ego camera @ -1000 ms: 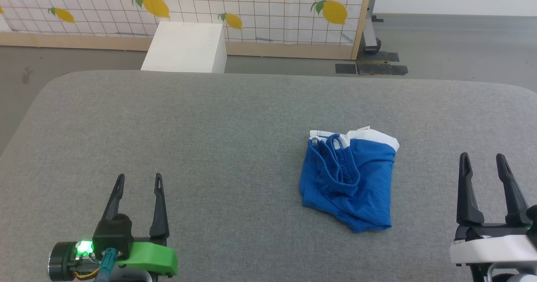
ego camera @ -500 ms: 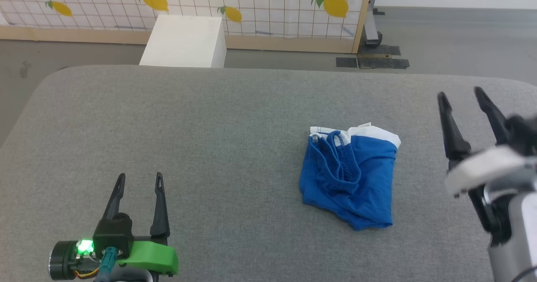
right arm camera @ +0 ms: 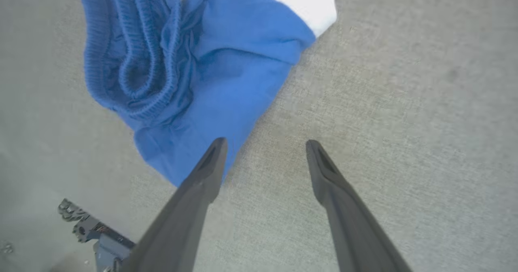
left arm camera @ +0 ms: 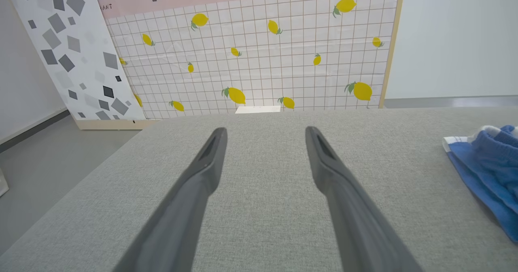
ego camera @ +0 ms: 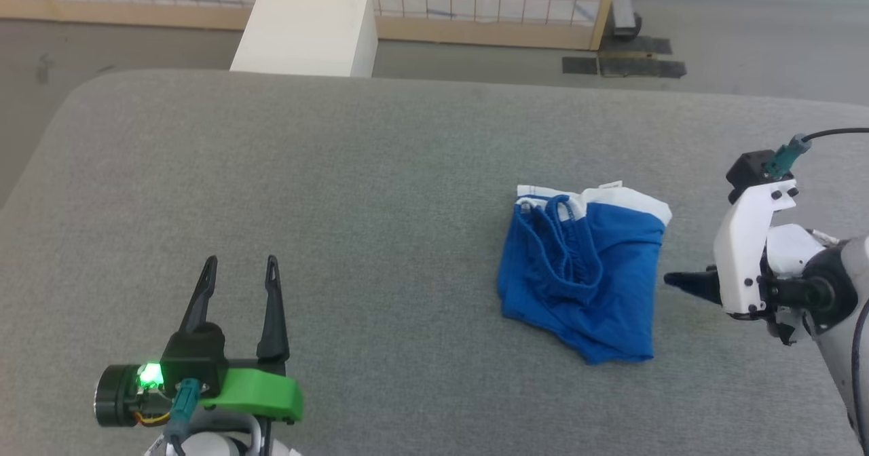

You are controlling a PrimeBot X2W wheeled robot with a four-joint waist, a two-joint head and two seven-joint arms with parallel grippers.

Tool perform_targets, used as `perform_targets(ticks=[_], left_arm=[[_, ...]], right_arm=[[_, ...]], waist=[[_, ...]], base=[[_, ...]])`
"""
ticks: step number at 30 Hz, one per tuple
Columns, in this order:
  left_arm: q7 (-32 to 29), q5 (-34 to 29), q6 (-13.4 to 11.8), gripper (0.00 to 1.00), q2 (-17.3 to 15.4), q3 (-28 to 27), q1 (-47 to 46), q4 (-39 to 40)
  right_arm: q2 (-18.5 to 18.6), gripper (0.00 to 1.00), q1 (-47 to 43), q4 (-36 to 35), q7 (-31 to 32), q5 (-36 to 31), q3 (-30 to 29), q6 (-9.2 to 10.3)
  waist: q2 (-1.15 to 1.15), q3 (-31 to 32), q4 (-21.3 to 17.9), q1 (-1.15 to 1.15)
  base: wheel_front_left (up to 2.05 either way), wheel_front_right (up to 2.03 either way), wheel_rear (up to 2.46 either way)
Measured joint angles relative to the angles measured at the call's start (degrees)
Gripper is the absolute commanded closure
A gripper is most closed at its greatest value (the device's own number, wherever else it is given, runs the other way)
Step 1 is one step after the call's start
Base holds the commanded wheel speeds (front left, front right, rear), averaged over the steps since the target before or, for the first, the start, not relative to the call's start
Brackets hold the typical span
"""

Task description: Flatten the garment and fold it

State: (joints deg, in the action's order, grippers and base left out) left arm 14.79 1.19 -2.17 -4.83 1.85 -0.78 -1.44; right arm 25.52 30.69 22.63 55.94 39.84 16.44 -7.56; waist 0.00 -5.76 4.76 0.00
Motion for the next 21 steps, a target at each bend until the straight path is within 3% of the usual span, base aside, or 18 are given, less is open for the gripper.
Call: perform_targets(ticks=[5, 17, 18, 19, 21], left_arm=[[0.0, 0.2, 0.0, 0.0, 0.6, 0.6, -1.8, 0.0], [0.0, 0.8, -0.3, 0.0, 1.2, 1.2, -4.3, -0.4], [0.0, 0.8, -0.4, 0.0, 1.2, 1.2, -4.3, -0.4], [0.0, 0.8, -0.4, 0.0, 1.2, 1.1, -4.3, -0.4], [0.0, 0.8, -0.4, 0.0, 1.2, 1.0, -4.3, -0.5]], right_arm=[[-1.6, 0.0, 2.7, 5.0, 5.2, 4.2, -0.1, 0.0], [-2.2, 0.0, 4.5, 10.3, 1.9, 4.7, 3.1, -0.02], [-1.8, 0.56, 4.6, 10.0, 1.4, 5.0, 3.7, -0.03], [-1.4, 1.0, 4.6, 9.7, 0.8, 5.2, 4.1, -0.03], [-0.8, 1.0, 4.8, 9.6, -0.1, 5.8, 4.8, -0.03]], waist=[[0.0, -2.2, 1.5, 0.0], [0.0, -8.0, 5.6, 0.0], [0.0, -8.4, 5.7, 0.0], [0.0, -8.7, 5.9, 0.0], [0.0, -9.2, 5.9, 0.0]], base=[[0.0, 0.0, 0.0], [0.0, 0.0, 0.0], [0.0, 0.0, 0.0], [0.0, 0.0, 0.0], [0.0, 0.0, 0.0]])
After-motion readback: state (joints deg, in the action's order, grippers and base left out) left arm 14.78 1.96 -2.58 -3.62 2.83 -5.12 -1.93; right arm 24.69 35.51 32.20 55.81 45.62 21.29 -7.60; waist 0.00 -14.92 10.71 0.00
